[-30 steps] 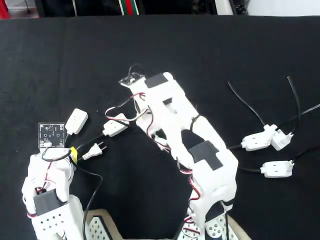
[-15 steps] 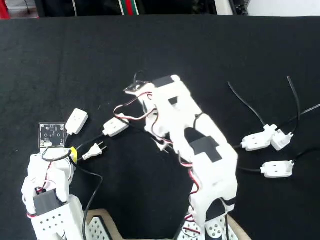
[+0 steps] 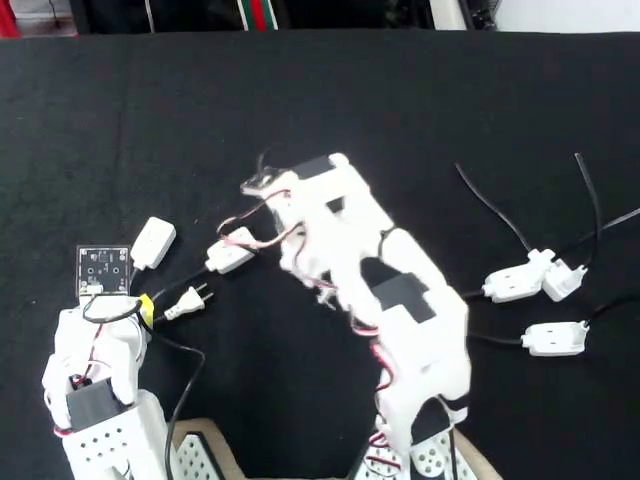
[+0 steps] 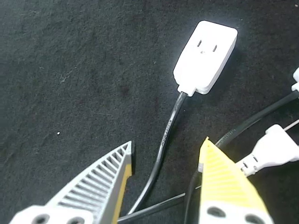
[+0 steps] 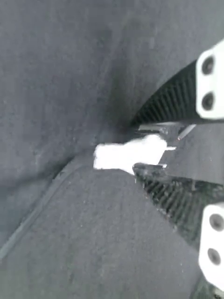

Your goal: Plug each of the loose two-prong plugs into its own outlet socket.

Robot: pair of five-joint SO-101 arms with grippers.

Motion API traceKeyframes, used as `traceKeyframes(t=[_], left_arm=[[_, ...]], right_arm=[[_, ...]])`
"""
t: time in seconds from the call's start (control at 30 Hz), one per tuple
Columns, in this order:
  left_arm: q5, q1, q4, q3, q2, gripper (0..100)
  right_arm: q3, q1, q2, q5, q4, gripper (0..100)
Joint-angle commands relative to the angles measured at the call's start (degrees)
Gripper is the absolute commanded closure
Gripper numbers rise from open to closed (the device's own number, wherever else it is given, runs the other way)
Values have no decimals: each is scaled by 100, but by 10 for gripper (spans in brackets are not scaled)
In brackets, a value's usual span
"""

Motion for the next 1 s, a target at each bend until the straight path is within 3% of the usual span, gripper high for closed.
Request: traceKeyframes(t=[0.0, 0.23, 0.5, 0.67, 0.97], left_arm=[[-26, -48, 9, -22, -35, 769], [-26, -48, 9, -22, -35, 769], [-26, -48, 9, -22, -35, 769], [-26, -48, 9, -22, -35, 769], [-26, -48, 9, -22, -35, 769]], right_arm=[[127, -475, 189, -316, 149, 885], [136, -545, 189, -536, 167, 890], [75, -457, 145, -624, 193, 959], [-286, 9, -215, -1073, 158, 976], [-1033, 853, -637, -1055, 211, 987]])
